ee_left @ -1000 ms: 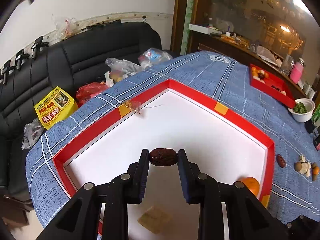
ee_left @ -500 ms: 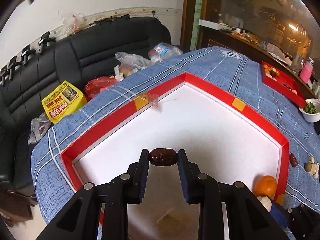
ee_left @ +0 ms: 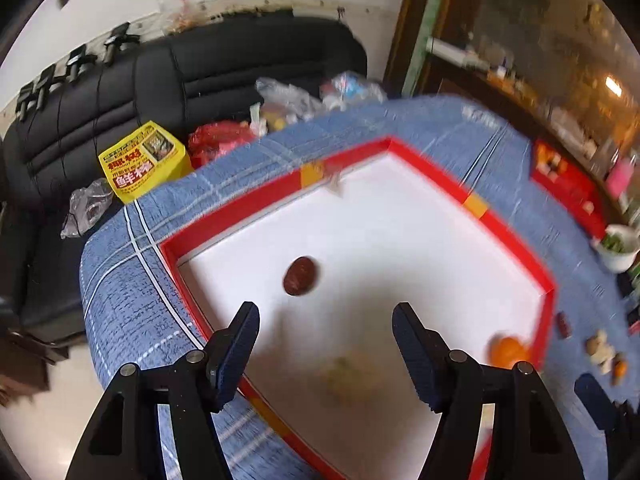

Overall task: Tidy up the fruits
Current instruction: 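Open the right tool to drop the cube while the left tool drops the date, then grasp a beige round ball with the right tool while the left tool grasps another date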

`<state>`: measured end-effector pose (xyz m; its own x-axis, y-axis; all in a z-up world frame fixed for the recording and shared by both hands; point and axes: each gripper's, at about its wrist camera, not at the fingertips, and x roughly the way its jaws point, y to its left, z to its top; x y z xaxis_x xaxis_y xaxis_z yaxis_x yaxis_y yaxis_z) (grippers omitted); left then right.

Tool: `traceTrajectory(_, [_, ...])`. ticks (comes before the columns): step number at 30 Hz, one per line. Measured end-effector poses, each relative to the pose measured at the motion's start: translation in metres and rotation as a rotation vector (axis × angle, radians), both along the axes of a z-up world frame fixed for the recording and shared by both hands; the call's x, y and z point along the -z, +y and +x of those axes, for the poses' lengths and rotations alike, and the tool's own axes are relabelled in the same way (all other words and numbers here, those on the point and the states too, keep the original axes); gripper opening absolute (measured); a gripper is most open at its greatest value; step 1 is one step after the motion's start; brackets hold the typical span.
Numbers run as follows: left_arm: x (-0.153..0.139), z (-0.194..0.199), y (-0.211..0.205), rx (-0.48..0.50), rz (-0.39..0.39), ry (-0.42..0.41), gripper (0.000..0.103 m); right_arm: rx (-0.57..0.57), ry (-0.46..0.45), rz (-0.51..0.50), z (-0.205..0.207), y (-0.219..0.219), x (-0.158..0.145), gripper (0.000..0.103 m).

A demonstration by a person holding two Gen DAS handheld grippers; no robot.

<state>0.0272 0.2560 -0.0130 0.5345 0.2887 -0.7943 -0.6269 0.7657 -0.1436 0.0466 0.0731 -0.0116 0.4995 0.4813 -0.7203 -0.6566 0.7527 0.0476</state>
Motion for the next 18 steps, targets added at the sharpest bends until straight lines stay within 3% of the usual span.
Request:
traceTrajectory(4, [-0.024,-0.006,-0.032,0.034,0.031,-0.101,0.068,0.080,-0.033,0.063,0.005,-0.052,-0.017,0.067])
traceTrajectory(8, [-0.033,0.003,-0.083,0.177,0.063,-0.147,0.068,0.219,-0.041,0.072,0.022,-0.119,-0.014,0.067])
traceTrajectory(14, [-0.011,0.032,-0.162,0.419,0.071,-0.085,0.069,0.423,0.121,0.097,0.064,-0.212,0.027,0.066])
traceTrajectory(18, [0.007,0.050,-0.203,0.520,0.095,-0.028,0.069,0.489,0.129,0.061,0.075,-0.241,0.038,0.066])
